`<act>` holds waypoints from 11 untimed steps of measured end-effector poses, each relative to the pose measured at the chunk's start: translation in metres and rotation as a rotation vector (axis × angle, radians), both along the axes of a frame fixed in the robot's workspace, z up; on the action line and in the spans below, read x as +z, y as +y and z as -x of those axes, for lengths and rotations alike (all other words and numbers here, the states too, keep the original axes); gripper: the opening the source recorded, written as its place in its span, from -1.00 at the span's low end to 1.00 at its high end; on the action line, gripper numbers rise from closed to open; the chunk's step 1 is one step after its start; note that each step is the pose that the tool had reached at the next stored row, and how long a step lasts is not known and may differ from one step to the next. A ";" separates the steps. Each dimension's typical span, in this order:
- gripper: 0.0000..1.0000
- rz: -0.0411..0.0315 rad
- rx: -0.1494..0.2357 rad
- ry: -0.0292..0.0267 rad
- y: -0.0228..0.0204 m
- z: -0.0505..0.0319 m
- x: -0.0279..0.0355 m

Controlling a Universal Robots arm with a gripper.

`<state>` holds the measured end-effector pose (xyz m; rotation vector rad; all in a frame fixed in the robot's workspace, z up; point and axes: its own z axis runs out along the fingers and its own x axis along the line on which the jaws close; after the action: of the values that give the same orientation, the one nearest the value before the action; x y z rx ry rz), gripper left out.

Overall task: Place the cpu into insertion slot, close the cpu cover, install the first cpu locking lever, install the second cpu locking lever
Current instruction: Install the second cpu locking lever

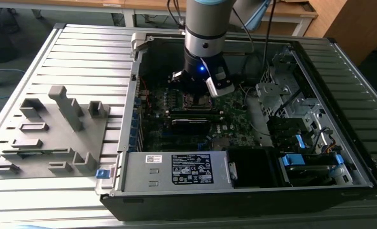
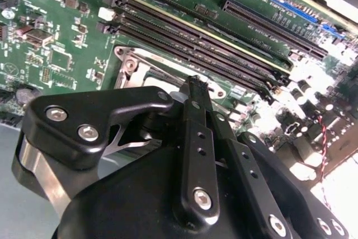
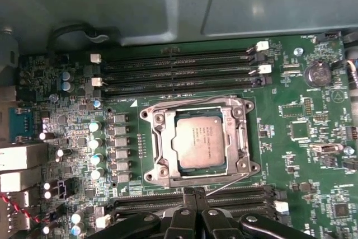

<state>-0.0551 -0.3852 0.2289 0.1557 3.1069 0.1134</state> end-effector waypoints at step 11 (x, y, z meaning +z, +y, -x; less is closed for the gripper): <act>-0.79 -0.0002 -0.001 0.0004 0.0000 0.0007 -0.0036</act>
<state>-0.0558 -0.3852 0.2252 0.1565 3.1073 0.1137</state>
